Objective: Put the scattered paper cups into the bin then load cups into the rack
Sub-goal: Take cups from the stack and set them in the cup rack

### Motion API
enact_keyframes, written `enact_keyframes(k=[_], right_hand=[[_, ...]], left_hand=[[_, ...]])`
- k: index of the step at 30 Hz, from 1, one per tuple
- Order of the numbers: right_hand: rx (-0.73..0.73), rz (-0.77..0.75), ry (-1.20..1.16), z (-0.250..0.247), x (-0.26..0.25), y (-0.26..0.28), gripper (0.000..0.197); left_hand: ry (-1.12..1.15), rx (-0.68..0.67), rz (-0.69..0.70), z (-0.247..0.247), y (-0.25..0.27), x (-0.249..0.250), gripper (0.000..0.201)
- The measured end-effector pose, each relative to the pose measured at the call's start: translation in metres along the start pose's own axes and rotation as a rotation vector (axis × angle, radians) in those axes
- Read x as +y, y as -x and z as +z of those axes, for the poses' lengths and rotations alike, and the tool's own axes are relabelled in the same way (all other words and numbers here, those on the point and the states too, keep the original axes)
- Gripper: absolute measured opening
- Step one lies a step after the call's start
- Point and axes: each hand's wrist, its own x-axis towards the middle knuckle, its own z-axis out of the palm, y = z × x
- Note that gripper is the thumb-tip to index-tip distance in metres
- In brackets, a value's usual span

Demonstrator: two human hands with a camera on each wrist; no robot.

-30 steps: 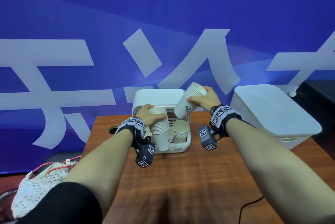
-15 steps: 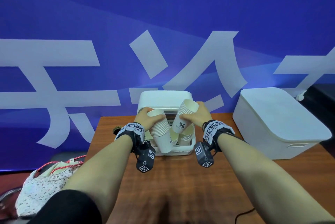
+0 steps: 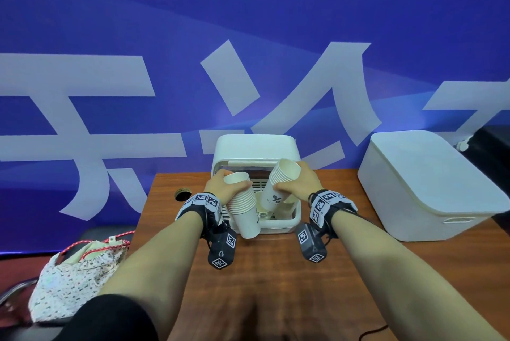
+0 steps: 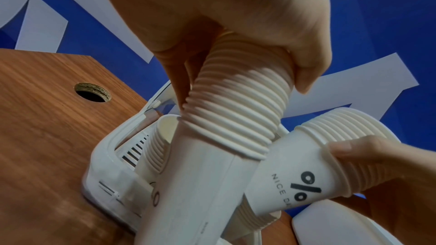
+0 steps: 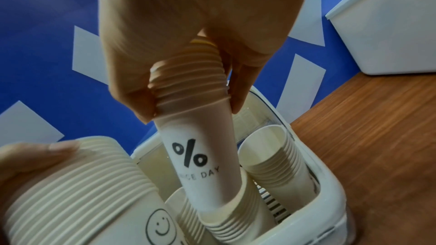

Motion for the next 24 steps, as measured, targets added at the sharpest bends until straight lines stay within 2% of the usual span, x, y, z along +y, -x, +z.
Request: enact_keyframes(k=[2, 6, 8, 11, 13, 20, 24], right_hand=[[-0.067, 0.014, 0.013, -0.002, 0.0, 0.003, 0.07], [-0.156, 0.026, 0.15, 0.002, 0.008, 0.002, 0.079], [-0.168, 0.015, 0.17, 0.003, 0.011, -0.002, 0.071], [-0.231, -0.029, 0.194, -0.001, 0.001, 0.003, 0.045], [-0.254, -0.034, 0.189, -0.002, -0.001, 0.005, 0.041], [-0.222, -0.026, 0.204, 0.006, -0.001, 0.007, 0.048], [-0.168, -0.014, 0.195, 0.01, 0.004, 0.005, 0.074]], left_hand=[[-0.015, 0.001, -0.009, 0.001, -0.001, -0.001, 0.06], [-0.04, -0.009, -0.016, 0.0, -0.004, -0.004, 0.063], [-0.049, -0.024, -0.01, 0.001, -0.005, -0.004, 0.063], [-0.056, -0.042, 0.004, 0.003, -0.005, -0.003, 0.066], [-0.053, -0.047, 0.01, 0.005, -0.006, -0.001, 0.066], [-0.08, -0.078, 0.004, 0.009, -0.009, 0.001, 0.067], [-0.084, -0.081, -0.005, 0.008, -0.01, 0.0, 0.069]])
